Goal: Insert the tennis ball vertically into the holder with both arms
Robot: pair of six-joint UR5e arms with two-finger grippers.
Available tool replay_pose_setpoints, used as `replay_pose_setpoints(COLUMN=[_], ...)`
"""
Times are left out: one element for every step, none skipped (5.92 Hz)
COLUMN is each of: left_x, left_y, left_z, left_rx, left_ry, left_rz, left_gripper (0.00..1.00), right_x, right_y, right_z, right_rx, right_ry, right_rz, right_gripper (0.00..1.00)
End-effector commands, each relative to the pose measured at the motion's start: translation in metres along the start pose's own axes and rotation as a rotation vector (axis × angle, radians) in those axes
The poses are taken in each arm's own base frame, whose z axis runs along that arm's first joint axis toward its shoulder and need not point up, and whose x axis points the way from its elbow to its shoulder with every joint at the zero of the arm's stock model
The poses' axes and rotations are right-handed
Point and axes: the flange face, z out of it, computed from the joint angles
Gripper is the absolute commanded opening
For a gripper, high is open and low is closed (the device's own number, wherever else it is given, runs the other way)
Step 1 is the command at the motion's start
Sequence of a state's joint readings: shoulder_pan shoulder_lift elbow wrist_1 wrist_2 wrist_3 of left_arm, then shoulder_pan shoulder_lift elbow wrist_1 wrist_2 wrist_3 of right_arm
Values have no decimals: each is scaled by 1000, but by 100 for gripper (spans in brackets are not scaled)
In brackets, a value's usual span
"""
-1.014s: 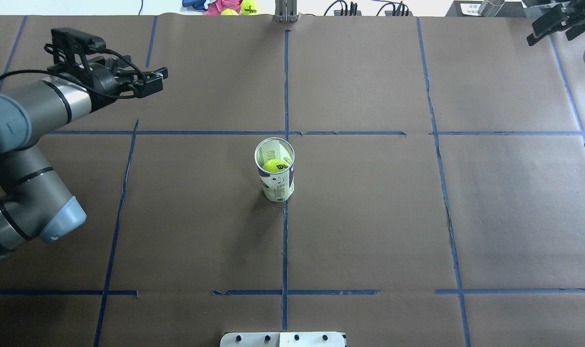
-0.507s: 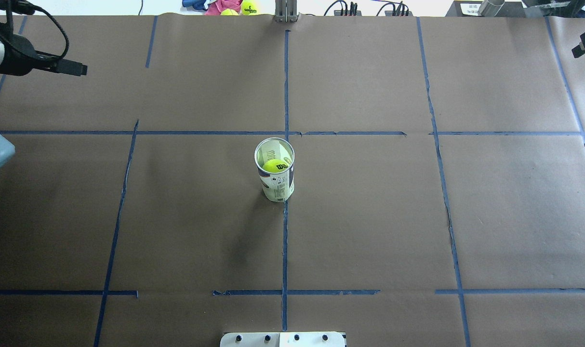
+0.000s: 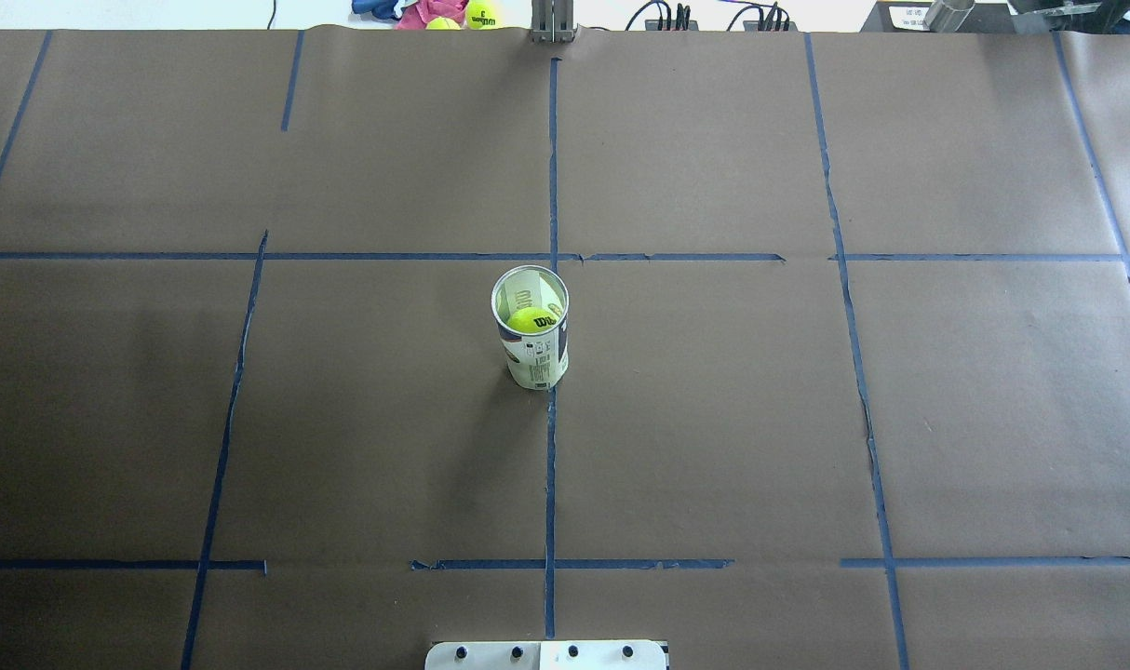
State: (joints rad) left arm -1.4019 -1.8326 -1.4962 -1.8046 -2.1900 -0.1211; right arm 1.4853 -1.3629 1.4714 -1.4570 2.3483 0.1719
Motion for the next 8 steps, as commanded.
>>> replay_pose_setpoints(left_x=[-88,-97,-106,-109,-107,-109,-98,-85], left_y=[59,68,88,103,111,115,134,181], left_z=[-33,-41,-39,-25,-27,-30,-36,-42], left_rx=[-117,-103,-112,-148,-176,-186,-184,-196], left_ry=[205,205,207,207,199,126,123,122], left_rz=[-288,-303,-330,-355,-385,-371,-361,-367], left_gripper=[100,100,100,100,100,100,100,100], right_x=[14,45,69,72,88,94,96,100], right_y=[17,37,50,53,59,63,61,71], right_z=[9,9,0,-17,-32,-36,-41,-36], right_rx=[-24,-35,-30,-51,-60,-62,-63,-78], right_ry=[1,5,7,-18,-19,8,85,77], right_rz=[0,-21,27,73,6,-44,-48,-28], right_gripper=[100,100,100,100,100,100,100,100])
